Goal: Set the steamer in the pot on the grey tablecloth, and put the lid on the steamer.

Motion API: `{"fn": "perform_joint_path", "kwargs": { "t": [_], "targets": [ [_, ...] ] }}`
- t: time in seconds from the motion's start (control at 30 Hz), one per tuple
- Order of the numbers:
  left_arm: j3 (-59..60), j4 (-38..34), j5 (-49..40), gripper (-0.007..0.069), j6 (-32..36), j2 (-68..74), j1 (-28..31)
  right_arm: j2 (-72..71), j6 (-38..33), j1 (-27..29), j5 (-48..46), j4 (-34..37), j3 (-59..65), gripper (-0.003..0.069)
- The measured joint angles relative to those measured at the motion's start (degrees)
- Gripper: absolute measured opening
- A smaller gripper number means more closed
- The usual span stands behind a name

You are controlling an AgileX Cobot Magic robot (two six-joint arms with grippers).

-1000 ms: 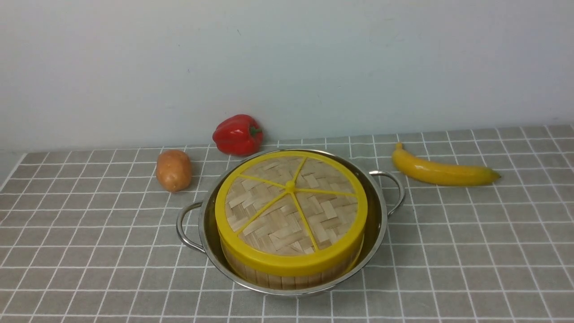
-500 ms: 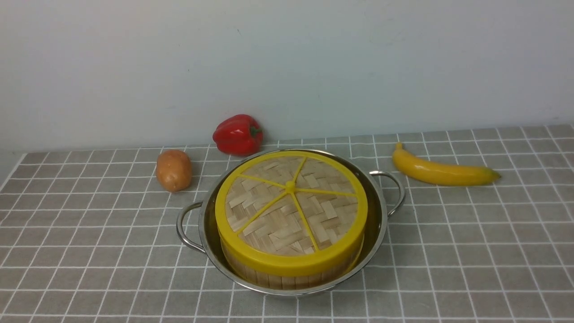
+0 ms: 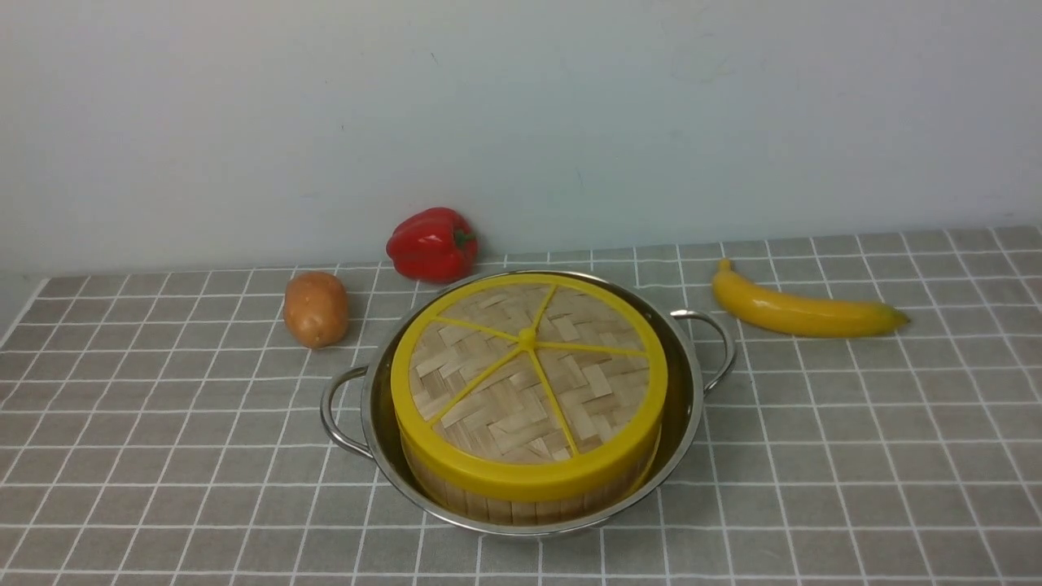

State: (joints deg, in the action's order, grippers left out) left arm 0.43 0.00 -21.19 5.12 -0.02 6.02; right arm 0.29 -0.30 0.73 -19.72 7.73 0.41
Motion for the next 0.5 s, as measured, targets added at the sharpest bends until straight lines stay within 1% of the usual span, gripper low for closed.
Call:
{"fn": "perform_joint_path", "kwargs": {
  "t": [0.5],
  "targets": [
    [0.0,0.0,0.0,0.0243,0.0,0.0,0.0,0.0,0.0,0.0,0.1,-0.2,0.0,0.0173]
  ]
}}
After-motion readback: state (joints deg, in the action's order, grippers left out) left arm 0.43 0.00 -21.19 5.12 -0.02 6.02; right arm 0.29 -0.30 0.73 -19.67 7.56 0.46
